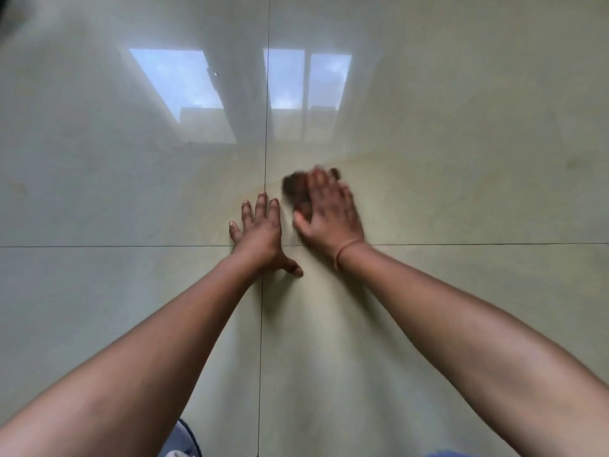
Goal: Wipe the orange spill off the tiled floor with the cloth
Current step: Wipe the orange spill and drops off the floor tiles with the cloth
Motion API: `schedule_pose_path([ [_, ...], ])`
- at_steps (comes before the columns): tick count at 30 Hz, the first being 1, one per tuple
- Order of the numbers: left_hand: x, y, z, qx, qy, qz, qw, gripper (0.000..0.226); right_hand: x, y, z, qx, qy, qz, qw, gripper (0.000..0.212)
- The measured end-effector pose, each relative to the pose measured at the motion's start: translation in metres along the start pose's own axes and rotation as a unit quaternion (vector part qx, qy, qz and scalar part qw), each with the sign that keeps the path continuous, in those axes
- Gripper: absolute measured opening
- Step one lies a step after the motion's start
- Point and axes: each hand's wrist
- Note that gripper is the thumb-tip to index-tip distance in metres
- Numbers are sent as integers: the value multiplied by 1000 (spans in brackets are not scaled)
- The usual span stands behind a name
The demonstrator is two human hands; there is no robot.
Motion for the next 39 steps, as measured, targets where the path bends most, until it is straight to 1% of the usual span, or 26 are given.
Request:
schedule_pose_path([
  [2,0,2,0,6,-7,4,1000,145,-18,10,-48,37,139,-3,990,84],
  [3,-2,3,0,13,-7,6,1000,145,-42,19,-66,33,177,-5,984,84],
  [4,-4,4,0,16,-4,10,1000,146,-68,25,-74,17,178,-7,984,84],
  [5,-7,6,0,16,2,12,1000,147,-88,28,-74,-3,128,-9,992,84],
  [6,-9,7,0,20,10,10,1000,147,-99,32,-69,-16,43,-15,999,85],
  [8,-16,8,2,31,22,9,999,145,-94,30,-55,-49,-104,-34,993,84],
  [9,-18,9,3,30,27,7,999,143,-81,26,-56,-57,-116,-33,991,85],
  [10,-20,9,4,25,35,0,999,141,-67,23,-64,-52,-89,-23,994,86],
  [13,-33,7,2,-18,19,-22,999,126,-62,31,-128,13,88,-9,996,85],
  [14,-41,6,0,-28,-6,-24,999,122,-76,37,-140,23,117,-10,993,85],
  [15,-53,4,-2,-25,-40,-20,999,120,-95,42,-145,14,111,-16,994,85],
  [17,-77,-1,-5,-5,-102,-11,995,122,-121,50,-137,-17,-7,-34,999,84],
  [19,-104,-10,-3,29,-163,7,986,128,-126,53,-128,-54,-152,-38,986,82],
  [20,-118,-15,-2,54,-189,22,980,132,-123,52,-129,-66,-181,-40,980,82],
  [21,-127,-20,-1,78,-203,43,975,136,-117,50,-135,-59,-172,-34,983,82],
  [24,-138,-28,-4,123,-215,114,962,148,-125,56,-180,-17,-35,-45,998,82],
  [25,-139,-29,-5,127,-216,128,960,151,-137,62,-190,-21,-38,-52,998,82],
  [26,-140,-29,-5,130,-216,138,958,152,-148,66,-197,-35,-87,-57,994,83],
  [28,-141,-29,-6,133,-210,153,956,154,-155,71,-199,-61,-234,-52,969,82],
  [29,-144,-29,-6,133,-209,162,955,155,-150,72,-198,-66,-274,-50,958,82],
  [30,-147,-30,-5,134,-205,170,954,155,-142,71,-197,-70,-278,-50,957,82],
  [31,-150,-31,-6,136,-200,173,955,156,-133,69,-198,-64,-254,-43,964,82],
  [33,-153,-33,-6,134,-197,176,955,156,-120,65,-209,-34,-153,-38,987,81],
  [35,-152,-32,-5,126,-199,175,956,155,-117,67,-220,-16,-84,-44,995,76],
  [37,-149,-30,-7,111,-205,170,957,153,-117,72,-222,-7,-61,-36,997,69],
  [39,-146,-26,-22,77,-229,187,952,142,-112,82,-221,20,-76,9,997,59],
])
Point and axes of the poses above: each hand's wrist, its own z-axis towards the middle knuckle, its own y-axis out of the back of the hand, x = y × z, and after that the axes turned 14 degrees about -x, right-handed
